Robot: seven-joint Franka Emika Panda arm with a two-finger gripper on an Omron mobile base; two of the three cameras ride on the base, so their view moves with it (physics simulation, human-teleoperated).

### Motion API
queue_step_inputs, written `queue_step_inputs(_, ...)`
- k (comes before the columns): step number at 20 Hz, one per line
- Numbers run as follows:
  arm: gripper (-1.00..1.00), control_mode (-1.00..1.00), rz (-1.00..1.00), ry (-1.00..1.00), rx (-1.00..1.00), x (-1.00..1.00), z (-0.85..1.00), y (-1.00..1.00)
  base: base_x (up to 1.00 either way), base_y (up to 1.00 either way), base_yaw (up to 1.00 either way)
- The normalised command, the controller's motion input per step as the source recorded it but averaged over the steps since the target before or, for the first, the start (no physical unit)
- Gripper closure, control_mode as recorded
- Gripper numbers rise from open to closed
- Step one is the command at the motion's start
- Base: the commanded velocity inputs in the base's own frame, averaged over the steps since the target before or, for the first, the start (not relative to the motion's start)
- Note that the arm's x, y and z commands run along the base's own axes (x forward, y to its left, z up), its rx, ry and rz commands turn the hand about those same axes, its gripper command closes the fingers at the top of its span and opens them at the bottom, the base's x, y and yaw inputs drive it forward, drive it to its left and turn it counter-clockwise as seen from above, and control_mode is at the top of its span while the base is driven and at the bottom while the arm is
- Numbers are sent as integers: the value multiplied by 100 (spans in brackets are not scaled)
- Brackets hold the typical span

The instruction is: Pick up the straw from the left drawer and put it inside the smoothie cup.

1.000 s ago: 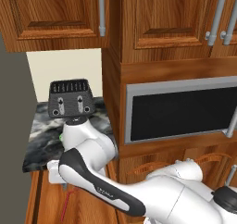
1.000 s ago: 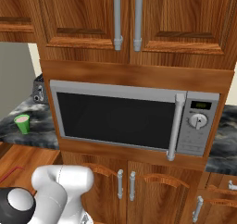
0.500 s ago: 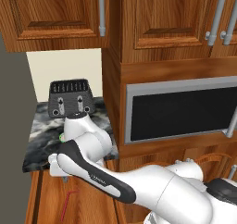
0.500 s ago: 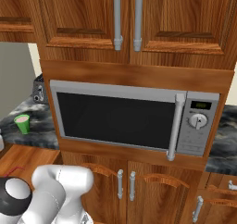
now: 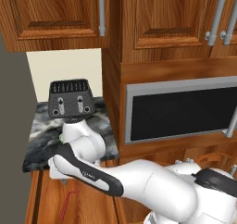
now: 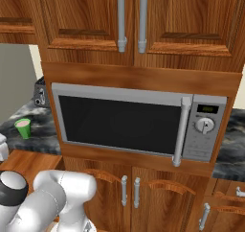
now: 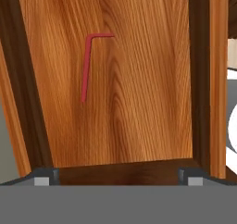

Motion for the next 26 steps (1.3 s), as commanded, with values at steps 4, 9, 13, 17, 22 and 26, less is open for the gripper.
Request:
queue_step_inputs(4,-100,-100,0,0,-6,15,-53,0,0,0,0)
queue_step_inputs(9,-100,-100,0,0,-2,7,-23,0,0,0,0)
queue_step_inputs(13,-100,-100,0,0,0,13,-18,10,0,0,0)
queue_step_inputs(17,-100,-100,0,0,-2,16,-13,21,0,0,0)
queue_step_inputs(22,-100,-100,0,0,-7,12,-21,39,0,0,0)
queue_step_inputs(26,-100,-100,0,0,-3,22,-23,32,0,0,0)
